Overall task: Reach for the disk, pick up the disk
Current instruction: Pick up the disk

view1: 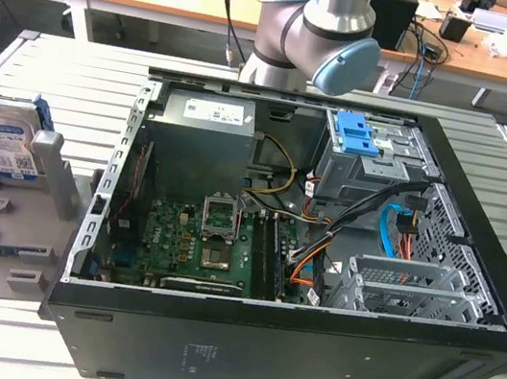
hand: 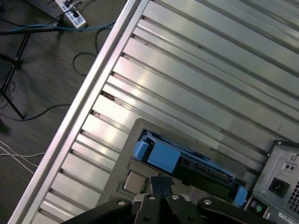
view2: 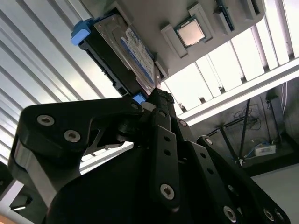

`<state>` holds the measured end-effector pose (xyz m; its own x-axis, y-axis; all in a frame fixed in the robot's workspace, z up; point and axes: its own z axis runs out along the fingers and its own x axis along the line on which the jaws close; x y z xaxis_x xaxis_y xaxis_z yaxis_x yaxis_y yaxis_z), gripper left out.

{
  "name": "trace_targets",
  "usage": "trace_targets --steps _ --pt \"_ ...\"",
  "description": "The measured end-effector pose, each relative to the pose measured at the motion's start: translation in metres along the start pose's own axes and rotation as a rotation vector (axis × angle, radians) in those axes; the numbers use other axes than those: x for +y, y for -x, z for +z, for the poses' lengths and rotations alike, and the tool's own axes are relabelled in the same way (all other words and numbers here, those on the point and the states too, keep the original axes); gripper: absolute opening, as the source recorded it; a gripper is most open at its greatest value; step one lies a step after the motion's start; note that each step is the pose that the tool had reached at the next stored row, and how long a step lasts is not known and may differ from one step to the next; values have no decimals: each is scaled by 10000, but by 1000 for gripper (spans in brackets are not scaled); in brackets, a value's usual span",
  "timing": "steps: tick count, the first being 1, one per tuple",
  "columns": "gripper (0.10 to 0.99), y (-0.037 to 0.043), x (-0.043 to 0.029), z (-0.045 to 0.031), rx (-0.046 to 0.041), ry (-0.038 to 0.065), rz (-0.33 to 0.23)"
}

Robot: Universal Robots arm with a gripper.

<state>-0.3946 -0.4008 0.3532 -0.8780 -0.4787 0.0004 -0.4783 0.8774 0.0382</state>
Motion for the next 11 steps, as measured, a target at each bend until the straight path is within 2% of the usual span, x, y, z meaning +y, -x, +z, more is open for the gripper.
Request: trace_targets --steps 11 --pt "106 0 0 0 51 0 -1309"
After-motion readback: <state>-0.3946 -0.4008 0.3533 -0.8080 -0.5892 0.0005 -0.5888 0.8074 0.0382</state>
